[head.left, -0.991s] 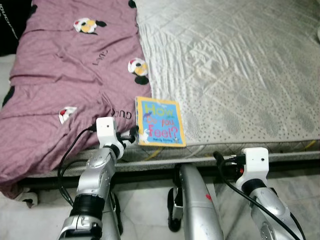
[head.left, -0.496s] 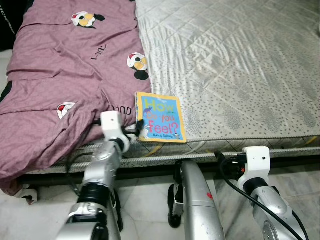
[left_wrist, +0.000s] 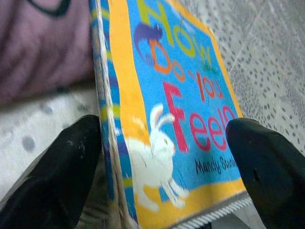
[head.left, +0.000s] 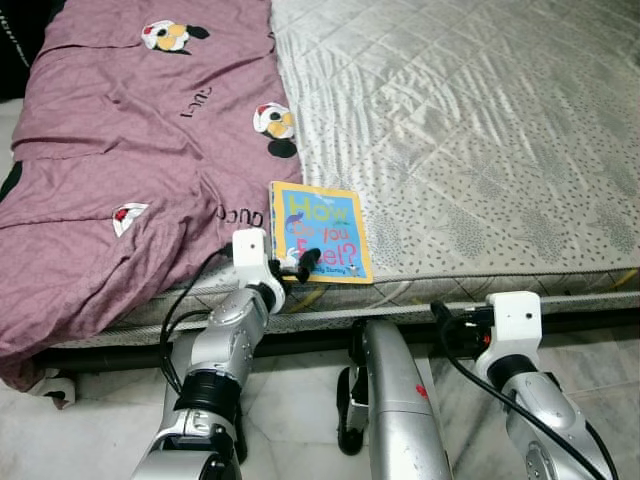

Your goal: Clean up the room

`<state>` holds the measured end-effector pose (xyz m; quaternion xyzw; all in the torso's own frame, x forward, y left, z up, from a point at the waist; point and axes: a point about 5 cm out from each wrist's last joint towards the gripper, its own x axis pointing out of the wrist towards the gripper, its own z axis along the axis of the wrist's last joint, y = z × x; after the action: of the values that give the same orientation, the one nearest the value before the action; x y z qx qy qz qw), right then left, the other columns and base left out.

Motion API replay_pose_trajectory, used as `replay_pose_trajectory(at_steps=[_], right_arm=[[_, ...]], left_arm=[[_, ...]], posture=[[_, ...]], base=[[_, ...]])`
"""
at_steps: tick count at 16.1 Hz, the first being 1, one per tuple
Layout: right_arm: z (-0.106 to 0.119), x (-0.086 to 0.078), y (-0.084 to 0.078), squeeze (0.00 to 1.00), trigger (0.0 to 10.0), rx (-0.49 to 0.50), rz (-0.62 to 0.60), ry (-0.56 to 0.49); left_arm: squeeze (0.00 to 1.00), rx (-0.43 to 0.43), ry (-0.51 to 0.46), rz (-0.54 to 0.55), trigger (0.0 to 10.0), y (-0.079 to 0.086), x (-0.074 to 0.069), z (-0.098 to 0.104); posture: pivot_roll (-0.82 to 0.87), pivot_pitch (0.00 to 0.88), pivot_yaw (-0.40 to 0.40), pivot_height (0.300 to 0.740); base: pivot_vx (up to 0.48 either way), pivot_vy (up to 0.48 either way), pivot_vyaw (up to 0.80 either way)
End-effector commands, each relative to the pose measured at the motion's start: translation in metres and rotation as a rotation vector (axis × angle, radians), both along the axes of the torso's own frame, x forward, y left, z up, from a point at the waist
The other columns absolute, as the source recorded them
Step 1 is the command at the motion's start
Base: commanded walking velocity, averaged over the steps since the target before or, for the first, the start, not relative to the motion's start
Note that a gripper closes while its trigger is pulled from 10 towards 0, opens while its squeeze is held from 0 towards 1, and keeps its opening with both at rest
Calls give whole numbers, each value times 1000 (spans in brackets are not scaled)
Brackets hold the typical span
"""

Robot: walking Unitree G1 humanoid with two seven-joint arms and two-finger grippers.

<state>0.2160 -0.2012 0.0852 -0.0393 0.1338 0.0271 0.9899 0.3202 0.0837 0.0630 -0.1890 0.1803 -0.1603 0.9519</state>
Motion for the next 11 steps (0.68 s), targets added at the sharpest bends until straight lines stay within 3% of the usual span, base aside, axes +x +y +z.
replay_pose_trajectory(at_steps=[1,7,8,9,11], right_arm=[[-2,-3,-5,0,10000,-11,-20,17],[4,-9,-8,0,10000,3,7,21],[4,-11,-9,0,10000,-2,6,22],[5,-12,-11,0,10000,-8,2,24],[5,-13,-12,0,10000,-9,2,25]], left_arm=[[0,-11,53,0,10000,-2,-4,-9],[0,-80,73,-25,10000,6,10,-7],[0,-88,67,-21,8353,6,12,-5],[0,-114,55,-9,0,8,18,-1],[0,-126,62,-1,0,9,20,0]], posture=[[-204,259,-71,552],[-238,257,-83,552],[-246,256,-85,552],[-250,254,-87,552],[-257,251,-87,552]], base=[[0,0,0],[0,0,0],[0,0,0],[0,0,0],[0,0,0]])
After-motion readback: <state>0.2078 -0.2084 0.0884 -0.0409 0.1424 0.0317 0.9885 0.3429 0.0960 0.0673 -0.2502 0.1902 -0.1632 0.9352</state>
